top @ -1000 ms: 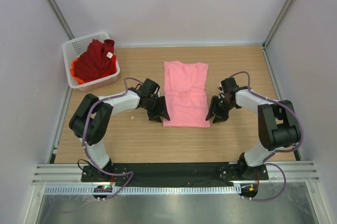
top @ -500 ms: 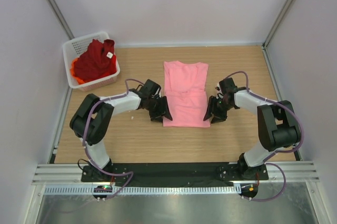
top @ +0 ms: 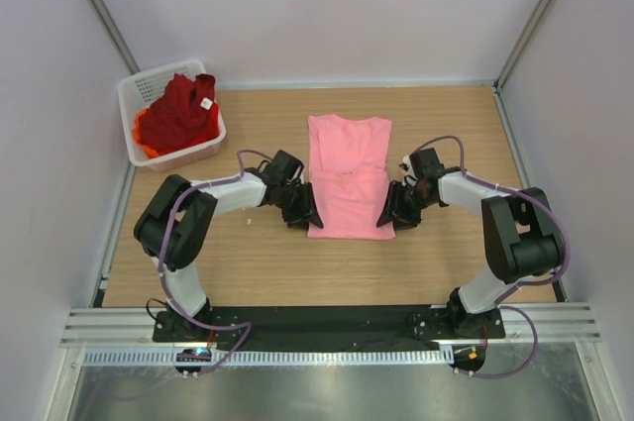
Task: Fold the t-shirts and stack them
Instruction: Fold the tshirt
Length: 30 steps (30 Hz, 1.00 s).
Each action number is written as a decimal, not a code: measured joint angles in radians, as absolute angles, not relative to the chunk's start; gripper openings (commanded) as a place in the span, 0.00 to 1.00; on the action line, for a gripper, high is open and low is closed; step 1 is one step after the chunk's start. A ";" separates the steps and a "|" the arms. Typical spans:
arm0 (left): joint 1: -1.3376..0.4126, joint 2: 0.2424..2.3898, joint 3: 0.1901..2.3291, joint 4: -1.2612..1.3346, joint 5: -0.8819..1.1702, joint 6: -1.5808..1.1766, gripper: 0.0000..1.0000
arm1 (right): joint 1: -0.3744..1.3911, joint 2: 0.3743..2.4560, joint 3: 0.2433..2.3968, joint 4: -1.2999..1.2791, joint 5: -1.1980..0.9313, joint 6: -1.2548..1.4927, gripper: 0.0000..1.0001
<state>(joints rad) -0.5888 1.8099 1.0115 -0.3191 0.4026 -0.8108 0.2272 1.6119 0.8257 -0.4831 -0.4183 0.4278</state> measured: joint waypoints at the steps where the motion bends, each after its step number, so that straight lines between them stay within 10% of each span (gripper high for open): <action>1: -0.589 1.811 1.011 -0.318 0.403 -0.811 0.39 | 0.227 1.612 0.824 -0.479 -0.421 0.429 0.45; 14: -0.603 1.766 1.025 -0.401 0.286 -0.817 0.60 | 0.229 1.610 0.823 -0.477 -0.419 0.432 0.45; 30: -0.605 1.831 1.055 -0.347 0.342 -0.817 0.34 | 0.229 1.622 0.827 -0.471 -0.433 0.432 0.40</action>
<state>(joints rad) -0.6048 1.8309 1.0550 -0.3470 0.3420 -0.8173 0.2295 1.6222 0.8268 -0.4709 -0.4328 0.4324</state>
